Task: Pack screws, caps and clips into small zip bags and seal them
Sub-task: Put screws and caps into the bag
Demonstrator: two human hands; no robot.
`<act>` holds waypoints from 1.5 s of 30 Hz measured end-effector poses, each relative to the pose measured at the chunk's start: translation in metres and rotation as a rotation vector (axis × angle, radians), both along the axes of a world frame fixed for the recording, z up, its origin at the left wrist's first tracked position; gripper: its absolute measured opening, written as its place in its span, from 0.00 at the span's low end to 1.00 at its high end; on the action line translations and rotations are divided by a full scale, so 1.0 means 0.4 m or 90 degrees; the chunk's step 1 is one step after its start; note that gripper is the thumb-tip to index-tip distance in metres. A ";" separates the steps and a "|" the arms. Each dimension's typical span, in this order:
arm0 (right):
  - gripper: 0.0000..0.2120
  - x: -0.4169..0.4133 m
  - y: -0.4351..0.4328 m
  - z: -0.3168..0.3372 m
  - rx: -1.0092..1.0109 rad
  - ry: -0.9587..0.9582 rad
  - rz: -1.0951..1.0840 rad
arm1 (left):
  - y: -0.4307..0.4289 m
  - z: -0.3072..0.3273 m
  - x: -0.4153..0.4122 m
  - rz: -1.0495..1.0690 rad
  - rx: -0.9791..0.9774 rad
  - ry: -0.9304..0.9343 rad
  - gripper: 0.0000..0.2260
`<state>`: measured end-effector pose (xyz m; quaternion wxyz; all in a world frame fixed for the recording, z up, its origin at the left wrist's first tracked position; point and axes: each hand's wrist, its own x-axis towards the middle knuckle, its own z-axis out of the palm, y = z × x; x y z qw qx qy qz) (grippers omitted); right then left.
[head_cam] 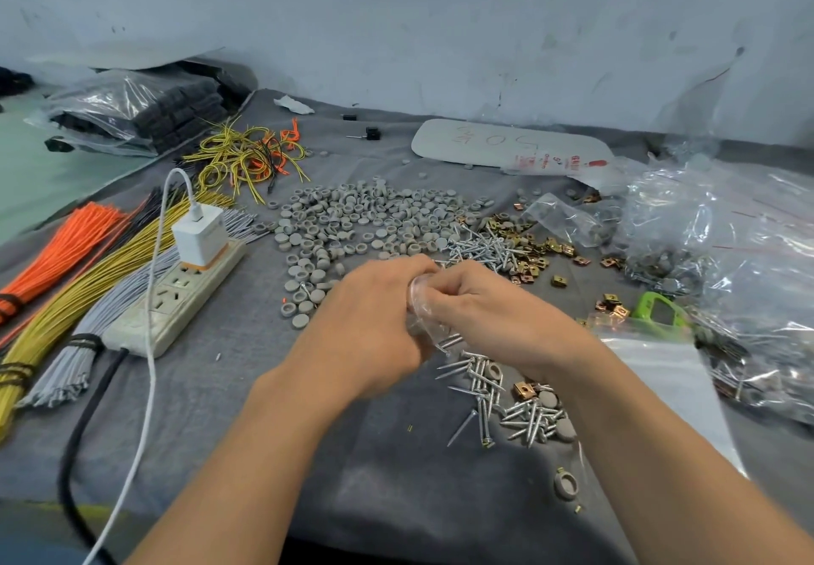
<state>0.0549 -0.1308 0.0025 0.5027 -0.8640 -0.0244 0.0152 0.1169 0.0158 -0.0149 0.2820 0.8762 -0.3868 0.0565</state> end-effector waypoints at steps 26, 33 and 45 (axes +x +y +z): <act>0.11 -0.008 -0.111 -0.052 -0.382 0.026 -0.343 | 0.018 -0.019 0.014 0.118 0.052 0.074 0.18; 0.04 -0.036 -0.089 -0.004 0.127 -0.120 -0.315 | -0.010 -0.016 -0.003 0.108 0.015 0.081 0.18; 0.11 -0.029 -0.055 0.002 0.093 -0.116 -0.234 | -0.026 -0.008 -0.013 0.064 -0.059 0.108 0.19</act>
